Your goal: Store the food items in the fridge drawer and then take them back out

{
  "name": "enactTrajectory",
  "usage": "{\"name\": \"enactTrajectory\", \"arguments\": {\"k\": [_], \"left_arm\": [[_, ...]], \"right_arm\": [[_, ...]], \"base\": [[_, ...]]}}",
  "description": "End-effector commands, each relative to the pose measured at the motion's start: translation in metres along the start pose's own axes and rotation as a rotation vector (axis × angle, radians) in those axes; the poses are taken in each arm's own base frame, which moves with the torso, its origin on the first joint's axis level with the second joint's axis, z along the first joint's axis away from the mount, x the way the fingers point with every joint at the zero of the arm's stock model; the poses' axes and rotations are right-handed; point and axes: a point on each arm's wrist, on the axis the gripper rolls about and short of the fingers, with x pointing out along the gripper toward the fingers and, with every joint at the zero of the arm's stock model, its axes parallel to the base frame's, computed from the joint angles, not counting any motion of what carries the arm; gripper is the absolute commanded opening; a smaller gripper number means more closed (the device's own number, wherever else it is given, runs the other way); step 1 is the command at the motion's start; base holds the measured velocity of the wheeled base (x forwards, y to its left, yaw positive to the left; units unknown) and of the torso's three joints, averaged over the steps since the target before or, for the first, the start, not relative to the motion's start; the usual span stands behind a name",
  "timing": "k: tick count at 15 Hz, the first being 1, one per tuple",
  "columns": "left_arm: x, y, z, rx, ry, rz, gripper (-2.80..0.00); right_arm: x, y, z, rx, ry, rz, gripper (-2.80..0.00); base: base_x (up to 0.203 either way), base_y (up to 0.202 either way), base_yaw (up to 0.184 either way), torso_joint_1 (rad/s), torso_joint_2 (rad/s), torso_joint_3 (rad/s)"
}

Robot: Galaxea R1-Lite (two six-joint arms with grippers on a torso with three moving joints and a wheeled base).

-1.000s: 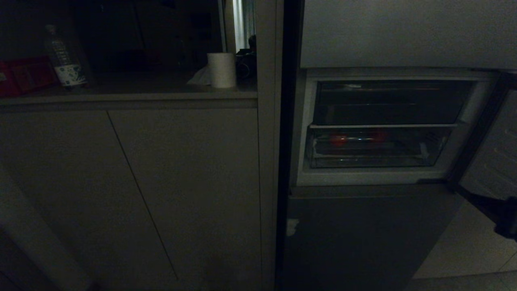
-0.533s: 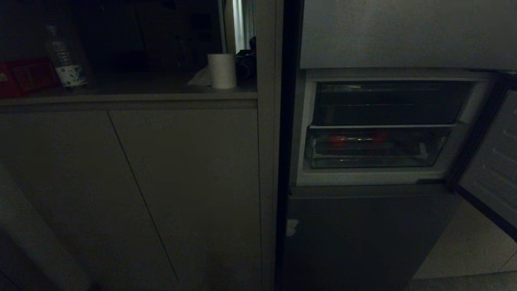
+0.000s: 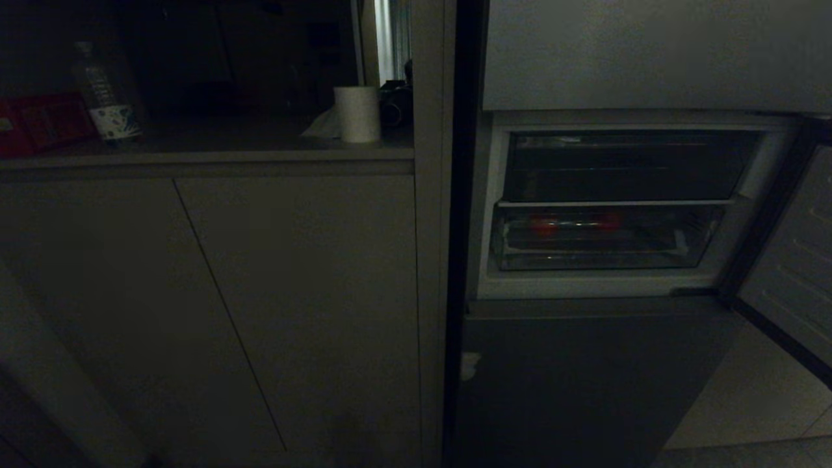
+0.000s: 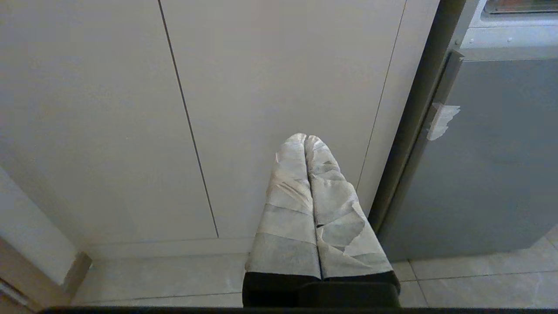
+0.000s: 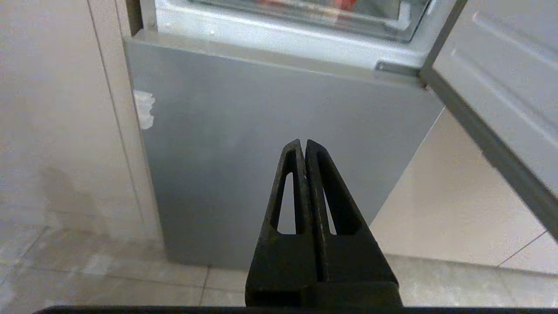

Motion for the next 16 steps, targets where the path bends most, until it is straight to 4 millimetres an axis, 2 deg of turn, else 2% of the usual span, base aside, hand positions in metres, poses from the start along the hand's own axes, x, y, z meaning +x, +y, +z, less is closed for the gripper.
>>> {"name": "enactTrajectory", "arguments": {"k": [1,5,16], "left_arm": [[0.0000,0.0000,0.0000,0.000,0.000,0.001,-2.80],[0.0000,0.0000,0.0000,0.000,0.000,0.001,-2.80],[0.0000,0.0000,0.0000,0.000,0.000,0.001,-2.80]], "right_arm": [[-0.0007,0.0002,-0.0011,0.006,-0.007,0.000,-2.80],[-0.0007,0.0002,-0.0011,0.003,-0.007,0.000,-2.80],[-0.0007,0.0001,-0.0009,0.012,-0.008,-0.003,-2.80]], "base": [[0.000,0.000,0.000,0.000,0.00,0.000],[0.001,0.000,-0.019,-0.001,0.00,0.000],[-0.001,0.009,-0.172,0.002,0.00,0.002]]}}
